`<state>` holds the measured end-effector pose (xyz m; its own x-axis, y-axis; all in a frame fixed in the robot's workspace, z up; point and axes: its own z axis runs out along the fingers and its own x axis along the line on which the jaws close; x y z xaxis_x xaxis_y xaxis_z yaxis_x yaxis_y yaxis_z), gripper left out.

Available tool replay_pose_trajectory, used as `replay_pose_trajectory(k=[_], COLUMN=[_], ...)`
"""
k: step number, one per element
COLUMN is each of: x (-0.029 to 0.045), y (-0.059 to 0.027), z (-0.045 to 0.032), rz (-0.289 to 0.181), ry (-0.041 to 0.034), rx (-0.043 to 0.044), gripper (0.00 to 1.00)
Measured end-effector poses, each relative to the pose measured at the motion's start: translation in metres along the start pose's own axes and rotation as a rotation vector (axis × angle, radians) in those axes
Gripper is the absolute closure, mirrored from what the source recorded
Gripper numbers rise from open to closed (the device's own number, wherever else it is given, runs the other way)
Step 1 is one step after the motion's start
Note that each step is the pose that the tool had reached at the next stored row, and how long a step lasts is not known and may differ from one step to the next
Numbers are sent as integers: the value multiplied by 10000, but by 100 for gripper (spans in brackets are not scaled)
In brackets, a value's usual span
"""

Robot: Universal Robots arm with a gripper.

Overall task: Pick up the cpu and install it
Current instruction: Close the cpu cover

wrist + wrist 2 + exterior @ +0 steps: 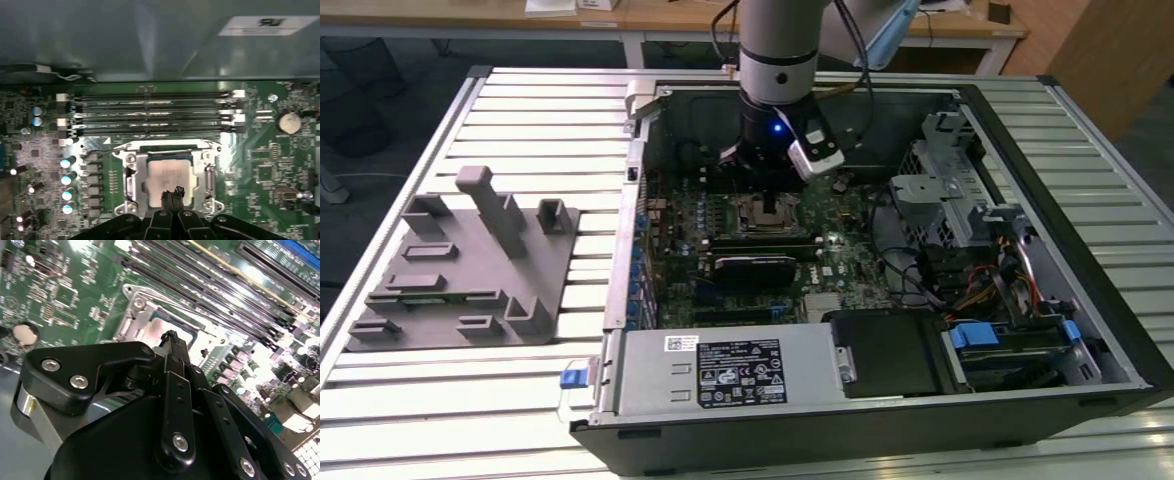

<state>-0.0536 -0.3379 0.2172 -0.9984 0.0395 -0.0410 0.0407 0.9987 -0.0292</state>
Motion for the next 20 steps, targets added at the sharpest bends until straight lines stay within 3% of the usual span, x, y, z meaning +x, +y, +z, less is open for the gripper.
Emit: replay_pose_trajectory(k=[14,20], x=[184,228], y=[-1,51], z=[97,108], rz=[2,1], ry=[2,1], rx=[2,1], gripper=[89,89])
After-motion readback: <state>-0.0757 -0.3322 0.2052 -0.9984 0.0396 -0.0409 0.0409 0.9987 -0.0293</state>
